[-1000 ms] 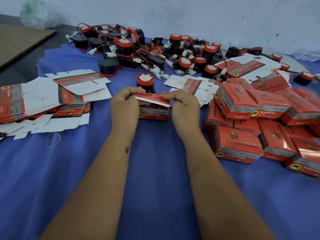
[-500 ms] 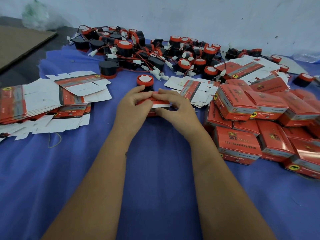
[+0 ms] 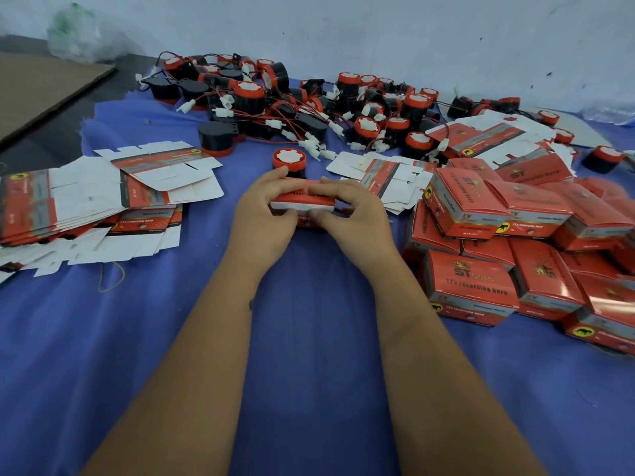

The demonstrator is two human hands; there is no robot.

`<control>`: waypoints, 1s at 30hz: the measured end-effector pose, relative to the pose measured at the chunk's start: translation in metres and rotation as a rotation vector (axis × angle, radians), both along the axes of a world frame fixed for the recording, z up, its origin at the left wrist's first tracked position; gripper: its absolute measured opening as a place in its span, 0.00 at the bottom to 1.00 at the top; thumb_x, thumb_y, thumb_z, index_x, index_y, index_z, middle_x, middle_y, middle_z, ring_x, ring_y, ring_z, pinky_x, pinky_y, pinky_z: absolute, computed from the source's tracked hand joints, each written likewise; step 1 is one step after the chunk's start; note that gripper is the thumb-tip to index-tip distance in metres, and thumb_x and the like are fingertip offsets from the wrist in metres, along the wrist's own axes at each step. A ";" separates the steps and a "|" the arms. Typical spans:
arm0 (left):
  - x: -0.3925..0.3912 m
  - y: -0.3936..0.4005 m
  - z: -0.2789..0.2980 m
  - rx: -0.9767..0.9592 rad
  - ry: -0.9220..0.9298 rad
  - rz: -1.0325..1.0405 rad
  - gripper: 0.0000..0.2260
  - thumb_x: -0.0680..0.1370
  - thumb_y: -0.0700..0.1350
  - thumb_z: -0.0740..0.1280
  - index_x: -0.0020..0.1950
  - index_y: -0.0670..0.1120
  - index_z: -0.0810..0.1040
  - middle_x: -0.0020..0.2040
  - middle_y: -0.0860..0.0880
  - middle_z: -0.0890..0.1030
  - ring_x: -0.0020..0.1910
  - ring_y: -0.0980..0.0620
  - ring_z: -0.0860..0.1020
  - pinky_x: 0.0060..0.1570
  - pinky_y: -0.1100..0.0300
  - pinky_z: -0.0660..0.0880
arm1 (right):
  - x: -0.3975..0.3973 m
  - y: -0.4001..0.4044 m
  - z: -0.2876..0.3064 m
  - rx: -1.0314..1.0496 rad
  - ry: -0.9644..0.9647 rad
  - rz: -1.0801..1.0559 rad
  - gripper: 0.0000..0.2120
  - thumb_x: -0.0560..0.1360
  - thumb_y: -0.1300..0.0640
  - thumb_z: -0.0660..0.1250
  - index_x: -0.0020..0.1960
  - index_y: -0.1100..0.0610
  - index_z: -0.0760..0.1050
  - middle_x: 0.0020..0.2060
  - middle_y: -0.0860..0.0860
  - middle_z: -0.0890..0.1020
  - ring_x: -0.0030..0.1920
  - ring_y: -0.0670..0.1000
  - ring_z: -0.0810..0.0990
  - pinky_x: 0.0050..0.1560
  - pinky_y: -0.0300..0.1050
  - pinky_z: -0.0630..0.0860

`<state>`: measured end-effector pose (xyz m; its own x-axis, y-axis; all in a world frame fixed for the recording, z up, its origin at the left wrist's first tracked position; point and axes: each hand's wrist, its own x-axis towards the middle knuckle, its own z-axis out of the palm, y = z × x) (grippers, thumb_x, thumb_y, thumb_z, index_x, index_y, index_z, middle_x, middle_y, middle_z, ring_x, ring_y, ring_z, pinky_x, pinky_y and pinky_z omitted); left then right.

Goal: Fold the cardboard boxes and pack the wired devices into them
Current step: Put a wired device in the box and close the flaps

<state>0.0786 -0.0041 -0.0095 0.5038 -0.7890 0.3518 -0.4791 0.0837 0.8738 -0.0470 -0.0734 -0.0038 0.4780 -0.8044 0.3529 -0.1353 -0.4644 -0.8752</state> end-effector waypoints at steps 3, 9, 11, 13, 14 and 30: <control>0.002 0.000 0.000 -0.043 0.028 0.043 0.23 0.74 0.29 0.66 0.58 0.54 0.82 0.65 0.56 0.76 0.61 0.66 0.71 0.56 0.77 0.68 | 0.001 0.001 0.000 -0.032 0.009 -0.030 0.14 0.74 0.66 0.70 0.58 0.55 0.81 0.55 0.44 0.77 0.55 0.35 0.73 0.54 0.20 0.65; 0.002 0.000 -0.002 -0.062 0.207 0.042 0.18 0.76 0.33 0.67 0.58 0.54 0.80 0.60 0.59 0.79 0.61 0.61 0.76 0.58 0.70 0.74 | 0.003 0.003 -0.002 -0.081 0.030 -0.066 0.12 0.76 0.62 0.70 0.59 0.54 0.81 0.52 0.42 0.77 0.56 0.38 0.73 0.55 0.23 0.67; 0.003 0.000 -0.001 -0.082 0.274 0.030 0.18 0.76 0.33 0.67 0.57 0.55 0.80 0.57 0.62 0.79 0.59 0.61 0.77 0.56 0.69 0.75 | 0.002 0.003 -0.002 -0.081 0.030 -0.079 0.12 0.76 0.61 0.70 0.59 0.54 0.80 0.52 0.42 0.77 0.55 0.39 0.73 0.55 0.24 0.68; 0.004 0.000 0.001 -0.101 0.353 0.019 0.18 0.76 0.32 0.66 0.56 0.54 0.81 0.55 0.62 0.80 0.57 0.63 0.78 0.52 0.68 0.76 | 0.002 0.002 -0.001 -0.062 0.015 -0.080 0.12 0.76 0.60 0.70 0.59 0.54 0.80 0.52 0.43 0.77 0.55 0.39 0.74 0.54 0.24 0.69; 0.004 0.000 0.001 -0.115 0.389 0.015 0.18 0.76 0.31 0.66 0.55 0.54 0.81 0.54 0.62 0.81 0.55 0.64 0.79 0.50 0.69 0.76 | 0.002 0.002 -0.001 -0.055 0.010 -0.079 0.11 0.76 0.60 0.70 0.59 0.54 0.80 0.52 0.42 0.77 0.54 0.39 0.74 0.53 0.24 0.69; 0.002 0.000 0.003 -0.157 0.435 0.022 0.18 0.74 0.30 0.63 0.41 0.52 0.82 0.54 0.57 0.81 0.50 0.70 0.79 0.43 0.73 0.75 | 0.002 0.002 0.001 0.097 -0.123 -0.069 0.08 0.75 0.68 0.68 0.44 0.56 0.76 0.56 0.52 0.81 0.57 0.51 0.79 0.52 0.41 0.78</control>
<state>0.0802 -0.0038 -0.0070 0.6467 -0.7308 0.2184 -0.0738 0.2250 0.9716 -0.0450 -0.0714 -0.0032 0.3783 -0.8670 0.3242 -0.0528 -0.3699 -0.9276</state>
